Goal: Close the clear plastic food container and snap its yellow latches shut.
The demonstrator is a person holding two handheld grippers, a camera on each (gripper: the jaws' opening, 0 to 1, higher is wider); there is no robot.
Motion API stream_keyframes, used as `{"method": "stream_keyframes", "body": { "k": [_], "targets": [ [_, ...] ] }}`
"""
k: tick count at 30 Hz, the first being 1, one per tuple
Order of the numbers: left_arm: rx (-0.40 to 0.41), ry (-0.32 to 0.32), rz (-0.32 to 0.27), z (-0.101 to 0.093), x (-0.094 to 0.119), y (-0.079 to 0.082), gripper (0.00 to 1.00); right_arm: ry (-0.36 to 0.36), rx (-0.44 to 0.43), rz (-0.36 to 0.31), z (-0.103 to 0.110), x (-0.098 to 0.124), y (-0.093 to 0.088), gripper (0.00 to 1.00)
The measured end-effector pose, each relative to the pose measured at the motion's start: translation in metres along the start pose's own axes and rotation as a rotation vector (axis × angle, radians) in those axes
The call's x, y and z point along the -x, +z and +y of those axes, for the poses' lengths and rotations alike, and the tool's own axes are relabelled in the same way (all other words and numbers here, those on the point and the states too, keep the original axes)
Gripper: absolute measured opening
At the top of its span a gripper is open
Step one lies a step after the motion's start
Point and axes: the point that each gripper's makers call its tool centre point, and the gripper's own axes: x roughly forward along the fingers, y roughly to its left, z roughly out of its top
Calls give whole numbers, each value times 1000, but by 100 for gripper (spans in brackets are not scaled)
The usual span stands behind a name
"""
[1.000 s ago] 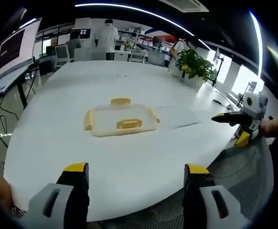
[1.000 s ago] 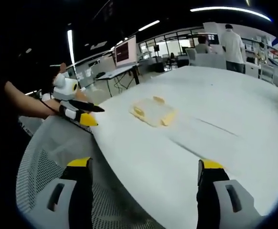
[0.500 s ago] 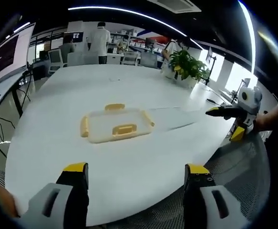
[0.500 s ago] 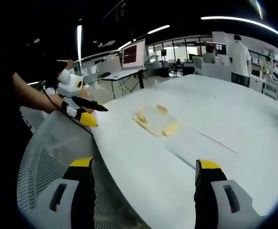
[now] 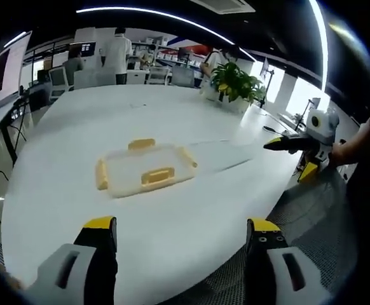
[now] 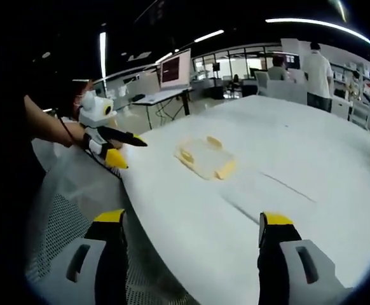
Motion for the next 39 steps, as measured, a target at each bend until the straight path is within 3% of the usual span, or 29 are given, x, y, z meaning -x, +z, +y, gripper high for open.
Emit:
{"method": "stream_keyframes", "body": {
  "k": [8,20,39],
  "targets": [
    [-32,-52,20,1,-1,8,81,-23,-8,-25,-7,-3,21,83],
    [-106,-127,38,3,0,32,81,-24,-33,-59,8,-23,43,82],
    [-199,-199,104,31,-13,33,81,-39,12,-16,-3,-62,57,81]
  ]
}}
